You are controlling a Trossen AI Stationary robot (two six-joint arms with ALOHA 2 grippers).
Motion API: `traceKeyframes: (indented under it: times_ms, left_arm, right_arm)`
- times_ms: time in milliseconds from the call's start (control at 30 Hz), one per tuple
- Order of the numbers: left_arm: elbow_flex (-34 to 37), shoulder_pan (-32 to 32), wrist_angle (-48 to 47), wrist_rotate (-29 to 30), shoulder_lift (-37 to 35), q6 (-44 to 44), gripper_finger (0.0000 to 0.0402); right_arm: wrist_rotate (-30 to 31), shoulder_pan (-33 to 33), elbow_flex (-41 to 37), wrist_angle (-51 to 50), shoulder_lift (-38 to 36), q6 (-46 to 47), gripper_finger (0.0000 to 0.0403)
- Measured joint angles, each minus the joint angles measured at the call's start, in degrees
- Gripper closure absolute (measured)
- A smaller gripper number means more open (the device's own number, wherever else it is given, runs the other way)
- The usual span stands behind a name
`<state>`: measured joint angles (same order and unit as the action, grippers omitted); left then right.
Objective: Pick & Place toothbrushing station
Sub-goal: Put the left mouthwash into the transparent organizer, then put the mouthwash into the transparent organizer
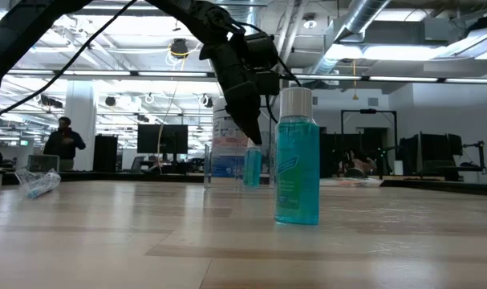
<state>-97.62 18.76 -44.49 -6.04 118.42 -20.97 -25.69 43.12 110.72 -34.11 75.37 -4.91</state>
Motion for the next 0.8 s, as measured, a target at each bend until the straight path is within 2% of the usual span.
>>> traceKeyframes:
  times_ms: [367, 600, 800]
  left_arm:
    - [-1.4, 0.0, 5.6, -0.2, -4.2, 2.0, 0.0256]
    - [-1.5, 2.1, 17.7, -1.9, -12.5, 16.6, 0.0257]
    - [-1.4, 3.6, 26.8, -1.5, -23.9, 32.9, 0.0257]
  right_arm:
    - [0.0, 0.0, 0.0, 0.3, 0.0, 0.0, 0.0181]
    - [0.1, 0.0, 0.0, 2.3, 0.0, 0.0, 0.0181]
    - [-0.4, -0.4, 0.0, 6.0, 0.0, 3.3, 0.0181]
